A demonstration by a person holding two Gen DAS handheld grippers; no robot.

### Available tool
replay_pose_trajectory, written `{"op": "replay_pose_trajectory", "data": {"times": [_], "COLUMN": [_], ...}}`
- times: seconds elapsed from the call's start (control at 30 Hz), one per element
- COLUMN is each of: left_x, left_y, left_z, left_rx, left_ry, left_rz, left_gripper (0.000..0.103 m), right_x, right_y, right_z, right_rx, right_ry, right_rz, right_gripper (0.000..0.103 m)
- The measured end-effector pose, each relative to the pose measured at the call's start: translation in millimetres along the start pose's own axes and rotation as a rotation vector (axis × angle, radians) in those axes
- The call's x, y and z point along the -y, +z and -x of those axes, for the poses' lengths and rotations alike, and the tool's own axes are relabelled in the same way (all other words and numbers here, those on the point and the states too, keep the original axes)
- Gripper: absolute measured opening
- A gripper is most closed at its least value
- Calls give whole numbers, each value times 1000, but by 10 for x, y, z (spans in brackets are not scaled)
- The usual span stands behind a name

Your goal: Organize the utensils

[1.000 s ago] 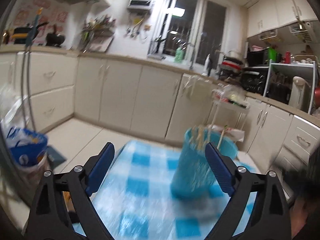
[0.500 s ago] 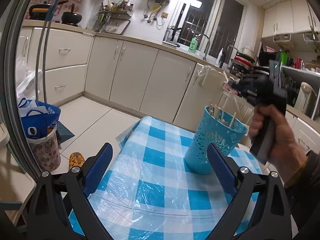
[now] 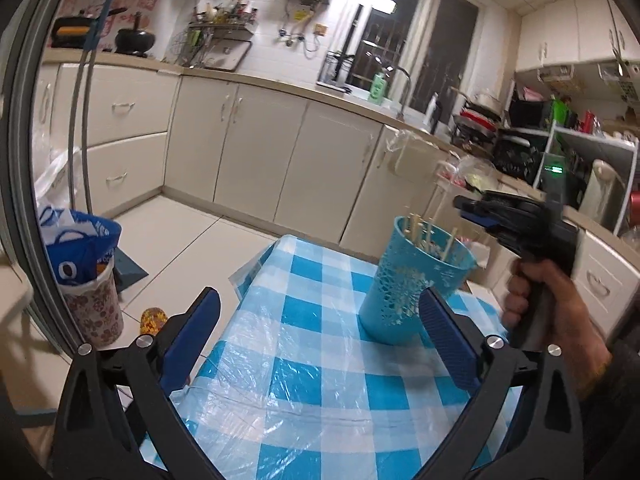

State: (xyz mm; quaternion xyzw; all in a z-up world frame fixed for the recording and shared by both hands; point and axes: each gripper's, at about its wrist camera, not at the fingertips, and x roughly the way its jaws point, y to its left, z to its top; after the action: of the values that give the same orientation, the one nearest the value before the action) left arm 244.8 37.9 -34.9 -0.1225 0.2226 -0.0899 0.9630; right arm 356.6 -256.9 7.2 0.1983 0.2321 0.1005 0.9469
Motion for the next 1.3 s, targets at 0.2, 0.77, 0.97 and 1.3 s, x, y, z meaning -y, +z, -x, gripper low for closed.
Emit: {"op": "replay_pose_trajectory", "data": {"times": [0.2,0.77,0.97,1.3], "left_x": [304,845,783,833], "left_y": [82,-278,-427,-410], "left_z": [309,1542,1926,2027], "left_rx": [-89,-233,-198,-203], "left_ry": [24,59,100,129], "left_rz": [-103,-173,-154,-199], "left_gripper": [95,95,95,95], "right_x": [-2,-837,-940,-992], "right_y": [-634,-1648,-1769,-1739], "right_z": [1099,3006,3286,3346], "right_rx": [-61,-111,-57,-41], "right_ry": [-87,-239,-292,-270], "right_rz": [-42,-67,-34,-22], "right_gripper": [89,96,96,96]}}
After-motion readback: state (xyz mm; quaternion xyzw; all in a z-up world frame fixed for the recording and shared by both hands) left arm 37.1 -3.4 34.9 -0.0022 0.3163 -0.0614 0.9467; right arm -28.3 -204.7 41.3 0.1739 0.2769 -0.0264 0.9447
